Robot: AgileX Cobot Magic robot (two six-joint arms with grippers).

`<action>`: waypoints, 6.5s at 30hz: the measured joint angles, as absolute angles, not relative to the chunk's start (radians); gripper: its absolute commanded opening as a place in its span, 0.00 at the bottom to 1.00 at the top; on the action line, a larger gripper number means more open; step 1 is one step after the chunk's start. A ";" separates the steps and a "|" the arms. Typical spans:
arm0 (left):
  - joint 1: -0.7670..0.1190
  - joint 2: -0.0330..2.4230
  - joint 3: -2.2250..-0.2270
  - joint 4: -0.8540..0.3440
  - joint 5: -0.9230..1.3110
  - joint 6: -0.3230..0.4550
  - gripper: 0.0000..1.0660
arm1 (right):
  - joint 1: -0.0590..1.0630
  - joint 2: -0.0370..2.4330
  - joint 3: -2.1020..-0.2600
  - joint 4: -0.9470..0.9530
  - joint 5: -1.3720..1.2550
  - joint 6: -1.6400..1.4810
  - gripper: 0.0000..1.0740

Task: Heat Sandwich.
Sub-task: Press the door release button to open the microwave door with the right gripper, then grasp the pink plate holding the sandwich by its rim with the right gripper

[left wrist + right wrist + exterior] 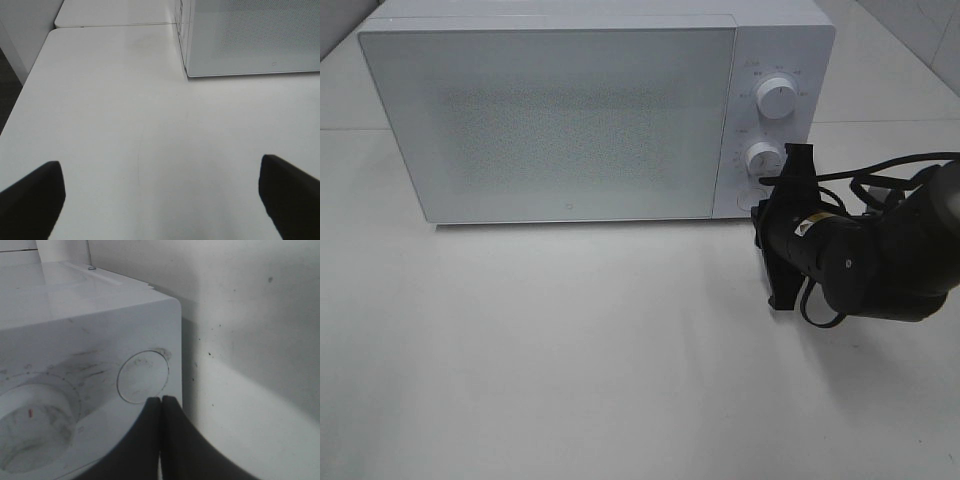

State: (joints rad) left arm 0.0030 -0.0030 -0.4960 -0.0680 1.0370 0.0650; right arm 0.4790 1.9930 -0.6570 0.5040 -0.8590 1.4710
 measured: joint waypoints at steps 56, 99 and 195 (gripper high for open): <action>0.003 -0.003 -0.496 -0.068 1.037 0.065 0.94 | 0.440 2.161 -0.835 0.501 -0.944 1.420 0.01; 0.003 -0.003 -0.496 -0.068 1.037 0.065 0.94 | 0.415 2.042 -0.775 0.415 -0.771 1.440 0.02; 0.003 -0.003 -0.496 -0.068 1.037 0.065 0.94 | 0.415 1.602 -1.048 0.216 0.848 -1.399 0.86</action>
